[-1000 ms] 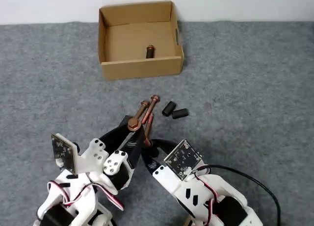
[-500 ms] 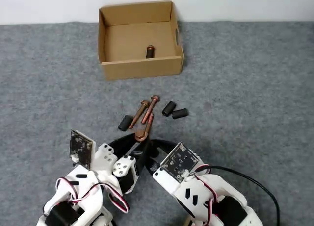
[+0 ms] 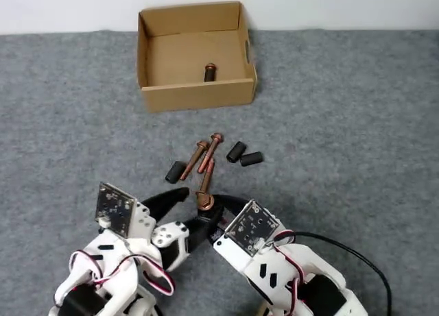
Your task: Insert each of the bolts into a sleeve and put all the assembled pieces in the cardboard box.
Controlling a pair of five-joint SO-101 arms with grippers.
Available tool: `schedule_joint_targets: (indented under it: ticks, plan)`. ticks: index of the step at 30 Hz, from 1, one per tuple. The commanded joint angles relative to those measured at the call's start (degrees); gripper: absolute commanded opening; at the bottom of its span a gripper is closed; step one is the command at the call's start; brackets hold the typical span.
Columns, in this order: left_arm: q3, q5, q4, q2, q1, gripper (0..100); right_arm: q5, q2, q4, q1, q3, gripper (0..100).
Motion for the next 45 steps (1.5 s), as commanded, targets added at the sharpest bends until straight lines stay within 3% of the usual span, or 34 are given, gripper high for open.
schedule_joint_targets:
  ticks: [1,6,11,16,20,25,30,37,45]
  plan:
    - [-3.6,-1.6,0.1,0.4,-2.1,25,-1.3,-0.4,-1.6,0.0,-2.5,0.8]
    - [-6.6,-1.6,0.2,0.3,-2.4,23,-2.8,-0.3,-1.6,0.0,-2.4,0.8]
    - [-6.3,-1.8,0.2,0.0,-2.5,0,-3.9,-0.2,-1.0,2.4,-2.7,0.8]
    - [-2.0,-1.8,4.0,0.0,-4.0,0,-13.6,0.0,0.0,14.5,-4.0,0.8]
    - [-0.1,-3.1,4.3,-0.1,-13.5,0,-22.1,3.4,6.5,19.9,-8.5,0.8]
    - [7.5,-14.0,3.9,-0.1,-24.9,0,-29.6,18.3,8.7,23.5,-17.9,0.8]
    - [14.2,-14.6,3.6,-0.1,-31.4,0,-31.9,38.8,8.7,23.7,-32.8,0.8]
    - [18.5,-14.9,3.6,-0.1,-33.4,0,-34.5,67.0,8.6,26.2,-58.9,0.8]
    - [25.2,-14.9,-2.7,-0.1,-34.4,0,-34.5,95.3,8.6,27.5,-91.8,0.8]
